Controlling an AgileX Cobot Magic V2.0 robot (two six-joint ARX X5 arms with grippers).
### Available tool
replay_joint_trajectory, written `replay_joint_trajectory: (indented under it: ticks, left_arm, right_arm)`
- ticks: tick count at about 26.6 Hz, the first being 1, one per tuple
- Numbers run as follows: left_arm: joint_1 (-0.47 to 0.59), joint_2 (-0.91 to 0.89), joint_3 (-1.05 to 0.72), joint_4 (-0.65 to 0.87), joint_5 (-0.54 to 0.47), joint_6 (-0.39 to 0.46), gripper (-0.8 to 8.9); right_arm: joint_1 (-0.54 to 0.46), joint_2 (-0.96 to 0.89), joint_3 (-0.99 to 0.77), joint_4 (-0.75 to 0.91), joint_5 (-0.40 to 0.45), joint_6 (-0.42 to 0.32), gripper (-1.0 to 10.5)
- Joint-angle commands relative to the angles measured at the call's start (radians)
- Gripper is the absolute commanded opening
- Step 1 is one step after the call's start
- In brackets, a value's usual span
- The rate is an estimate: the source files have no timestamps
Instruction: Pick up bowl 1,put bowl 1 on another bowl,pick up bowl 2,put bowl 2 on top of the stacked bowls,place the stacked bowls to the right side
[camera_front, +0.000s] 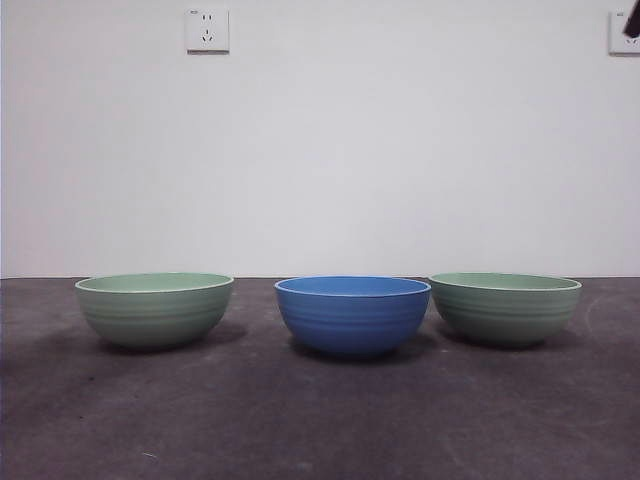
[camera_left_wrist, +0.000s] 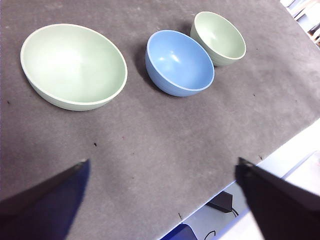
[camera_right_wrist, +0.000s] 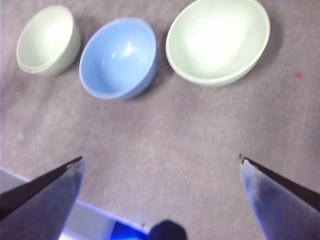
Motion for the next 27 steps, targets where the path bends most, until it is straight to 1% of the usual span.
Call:
replay_joint_trajectory:
  ticks: [1, 5, 8, 13, 16, 20, 24, 25, 27]
  left_arm:
    - [-0.003, -0.002, 0.005, 0.006, 0.006, 0.01, 6.42]
    - [-0.003, -0.002, 0.005, 0.006, 0.006, 0.01, 6.42]
    - [-0.003, -0.002, 0.005, 0.006, 0.006, 0.01, 6.42]
    - [-0.003, -0.002, 0.005, 0.005, 0.006, 0.008, 6.37]
    - [-0.003, -0.002, 0.005, 0.005, 0.006, 0.007, 6.37]
    - [-0.003, -0.002, 0.005, 0.006, 0.006, 0.006, 6.37]
    - [-0.003, -0.002, 0.005, 0.005, 0.006, 0.006, 6.37]
    - [-0.003, -0.002, 0.005, 0.005, 0.006, 0.006, 6.37]
    - [-0.003, -0.002, 0.005, 0.005, 0.006, 0.006, 6.37]
  right_arm:
    - [0.003, 0.028, 0.002, 0.047, 0.042, 0.054, 5.9]
    - [0.003, 0.103, 0.003, 0.124, 0.102, 0.084, 5.9]
    - [0.002, 0.179, 0.003, 0.188, 0.135, 0.093, 5.9]
    - [0.003, 0.362, 0.025, 0.301, 0.177, 0.101, 5.8]
    - [0.003, 0.487, 0.06, 0.349, 0.2, 0.111, 5.6]
    - [0.002, 0.645, 0.114, 0.391, 0.203, 0.119, 5.6]
    - [0.002, 0.764, 0.154, 0.423, 0.204, 0.12, 5.6]
    - [0.002, 0.788, 0.162, 0.433, 0.205, 0.12, 5.5]
    - [0.002, 0.824, 0.167, 0.459, 0.206, 0.124, 4.8]
